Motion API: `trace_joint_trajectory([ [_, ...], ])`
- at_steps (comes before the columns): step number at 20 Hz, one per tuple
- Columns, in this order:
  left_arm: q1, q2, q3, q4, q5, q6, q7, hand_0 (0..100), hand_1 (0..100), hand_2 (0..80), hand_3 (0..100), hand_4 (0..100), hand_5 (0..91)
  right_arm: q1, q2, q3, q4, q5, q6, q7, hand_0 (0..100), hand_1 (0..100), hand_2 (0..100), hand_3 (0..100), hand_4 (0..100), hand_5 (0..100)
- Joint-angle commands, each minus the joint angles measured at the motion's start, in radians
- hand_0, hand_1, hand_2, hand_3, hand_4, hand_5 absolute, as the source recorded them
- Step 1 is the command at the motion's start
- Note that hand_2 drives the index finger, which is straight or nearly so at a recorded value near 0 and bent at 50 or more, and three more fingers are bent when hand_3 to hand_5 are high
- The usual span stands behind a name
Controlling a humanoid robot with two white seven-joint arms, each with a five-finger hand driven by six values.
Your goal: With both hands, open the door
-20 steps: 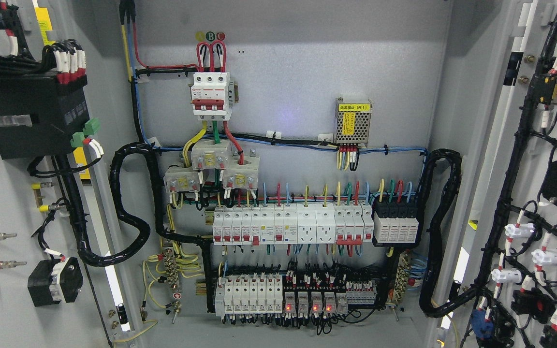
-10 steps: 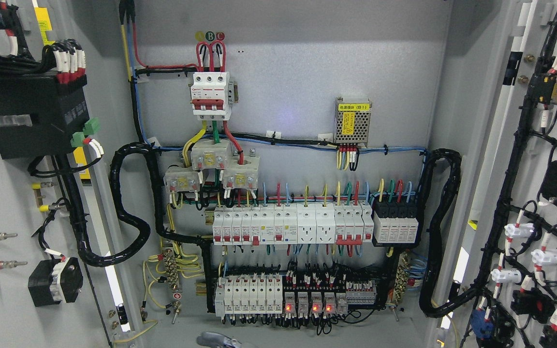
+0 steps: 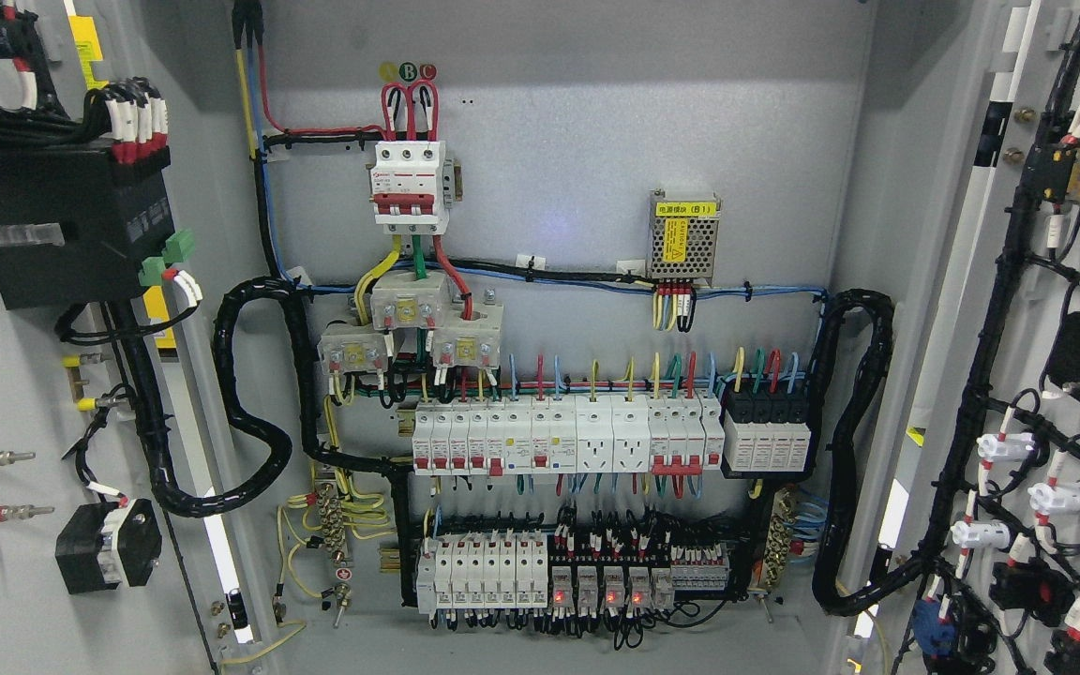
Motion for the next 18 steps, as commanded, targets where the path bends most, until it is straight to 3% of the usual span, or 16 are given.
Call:
trace_joint_trajectory([
  [1,0.072,0.047,0.023,-0.680,0.000,-0.021,-0.078,0,0,0.0,0,0,0.0,0.189,-0.086,-0.206,-0.177,-0.005,-0.144,0.000,22,7,0,0,0,0],
  [4,0.084,0.054,0.024,-0.780,-0.005,-0.035,-0.078,0,0,0.0,0,0,0.0,0.246,-0.092,-0.243,-0.195,-0.005,-0.227,0.001,22,7,0,0,0,0],
  [9,0.088,0.054,0.041,-0.892,-0.008,-0.117,-0.078,0,0,0.0,0,0,0.0,0.260,-0.140,-0.312,-0.197,-0.007,-0.279,0.001,22,7,0,0,0,0],
  [13,0.091,0.055,0.102,-0.903,-0.008,-0.275,-0.078,0,0,0.0,0,0,0.0,0.261,-0.168,-0.364,-0.197,-0.007,-0.342,0.001,22,7,0,0,0,0],
  [18,0.091,0.055,0.216,-0.958,-0.005,-0.337,-0.080,0,0,0.0,0,0,0.0,0.260,-0.200,-0.373,-0.195,-0.013,-0.339,0.001,22,7,0,0,0,0],
])
